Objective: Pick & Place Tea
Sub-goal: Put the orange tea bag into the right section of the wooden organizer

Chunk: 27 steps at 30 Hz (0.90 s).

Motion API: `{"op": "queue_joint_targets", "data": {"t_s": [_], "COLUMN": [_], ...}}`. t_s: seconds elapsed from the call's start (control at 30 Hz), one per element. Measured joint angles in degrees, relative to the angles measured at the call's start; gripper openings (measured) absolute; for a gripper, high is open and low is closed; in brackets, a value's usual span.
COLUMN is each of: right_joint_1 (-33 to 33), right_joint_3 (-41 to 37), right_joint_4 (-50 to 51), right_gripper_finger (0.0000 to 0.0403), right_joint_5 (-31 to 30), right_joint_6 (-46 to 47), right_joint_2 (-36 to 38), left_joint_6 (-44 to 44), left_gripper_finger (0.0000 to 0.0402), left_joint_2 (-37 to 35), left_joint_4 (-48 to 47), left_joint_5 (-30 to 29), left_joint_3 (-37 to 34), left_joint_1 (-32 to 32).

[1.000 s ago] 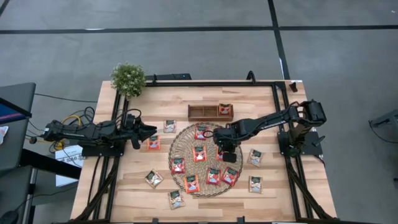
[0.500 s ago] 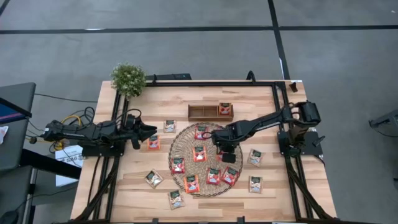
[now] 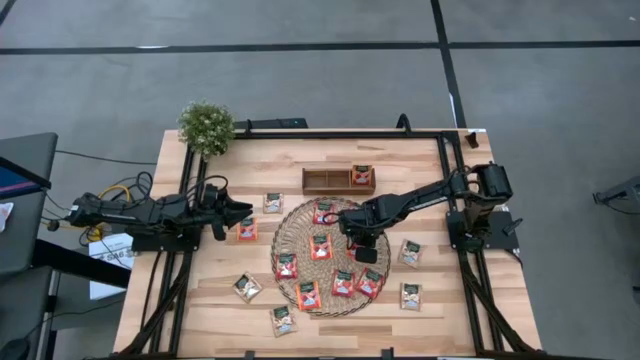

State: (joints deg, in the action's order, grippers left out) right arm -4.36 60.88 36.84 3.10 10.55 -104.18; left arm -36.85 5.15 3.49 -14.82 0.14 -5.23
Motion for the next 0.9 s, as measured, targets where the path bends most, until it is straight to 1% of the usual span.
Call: {"op": "queue_joint_targets", "data": {"t_s": [0.33,0.53,0.7,0.9], "right_joint_1": [0.0,0.0,0.0,0.0], "right_joint_3": [-0.1,2.4,4.1,4.3], "right_joint_4": [0.3,4.0,5.4,6.6], "right_gripper_finger": [0.0066,0.0075,0.0096,0.0140], "right_joint_5": [0.0,0.0,0.0,-0.4], "right_joint_6": [0.8,1.5,1.5,1.5], "right_joint_2": [0.3,0.3,0.3,0.3], "left_joint_6": [0.2,0.2,0.2,0.2], "left_gripper_finger": [0.0131,0.0131,0.0131,0.0131], "left_joint_2": [0.0,0.0,0.0,0.0], "left_joint_4": [0.0,0.0,0.0,0.0], "left_joint_5": [0.0,-0.1,-0.1,-0.1], "left_joint_3": [0.0,0.0,0.0,0.0], "left_joint_1": [0.0,0.0,0.0,0.0]}}
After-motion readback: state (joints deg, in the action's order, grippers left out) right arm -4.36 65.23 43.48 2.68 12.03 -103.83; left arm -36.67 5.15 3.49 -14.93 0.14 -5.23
